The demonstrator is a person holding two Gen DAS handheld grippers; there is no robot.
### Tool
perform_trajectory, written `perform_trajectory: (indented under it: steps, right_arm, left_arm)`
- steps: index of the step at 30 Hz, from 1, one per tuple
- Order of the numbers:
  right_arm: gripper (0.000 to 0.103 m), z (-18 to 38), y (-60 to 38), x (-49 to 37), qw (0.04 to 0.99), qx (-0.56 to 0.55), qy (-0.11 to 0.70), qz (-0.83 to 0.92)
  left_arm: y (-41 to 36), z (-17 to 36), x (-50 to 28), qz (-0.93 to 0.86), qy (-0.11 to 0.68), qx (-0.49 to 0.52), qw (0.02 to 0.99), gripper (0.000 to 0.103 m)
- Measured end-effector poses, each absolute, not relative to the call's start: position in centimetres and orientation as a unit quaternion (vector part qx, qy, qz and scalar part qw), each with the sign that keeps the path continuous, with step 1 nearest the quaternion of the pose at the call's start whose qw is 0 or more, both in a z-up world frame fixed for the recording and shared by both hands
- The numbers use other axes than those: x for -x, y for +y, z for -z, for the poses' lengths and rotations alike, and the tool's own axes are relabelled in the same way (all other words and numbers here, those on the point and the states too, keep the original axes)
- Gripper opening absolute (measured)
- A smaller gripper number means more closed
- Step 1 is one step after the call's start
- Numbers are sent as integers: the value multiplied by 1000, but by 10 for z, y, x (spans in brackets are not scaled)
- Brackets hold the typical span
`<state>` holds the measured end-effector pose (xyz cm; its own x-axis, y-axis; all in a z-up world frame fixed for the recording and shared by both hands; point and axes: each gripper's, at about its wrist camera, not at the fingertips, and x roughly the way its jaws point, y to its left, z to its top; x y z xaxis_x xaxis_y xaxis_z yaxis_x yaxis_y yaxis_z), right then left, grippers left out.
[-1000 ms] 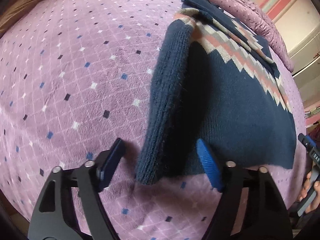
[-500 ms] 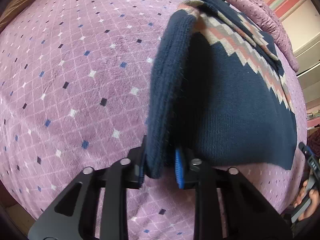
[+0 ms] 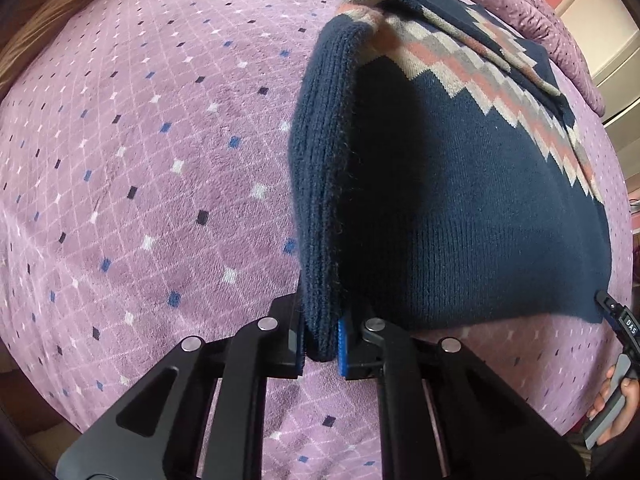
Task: Fold small clothes
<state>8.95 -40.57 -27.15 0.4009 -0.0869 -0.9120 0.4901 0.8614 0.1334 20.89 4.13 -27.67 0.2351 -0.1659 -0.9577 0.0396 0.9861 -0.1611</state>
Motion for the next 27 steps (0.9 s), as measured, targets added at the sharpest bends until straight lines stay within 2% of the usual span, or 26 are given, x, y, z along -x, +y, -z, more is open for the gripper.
perform_trajectory:
  steps: [7, 9, 11, 17, 27]
  right_arm:
    - [53, 280, -398, -94, 808, -198, 529, 168]
    - [42, 281, -398, -95, 808, -198, 530, 166]
    - [16, 279, -398, -95, 811, -197, 527, 161]
    - [9, 271, -396, -96, 816, -183, 527, 153]
    - [8, 213, -373, -113, 843, -104, 507, 145]
  left_arm:
    - [37, 278, -211, 67, 617, 39, 783, 9]
    - [37, 278, -211, 67, 618, 38, 783, 9]
    - [37, 279, -212, 67, 618, 37, 783, 9]
    - [35, 277, -212, 72, 615, 30, 785, 9]
    - [31, 244, -220, 77, 592, -6, 802, 8]
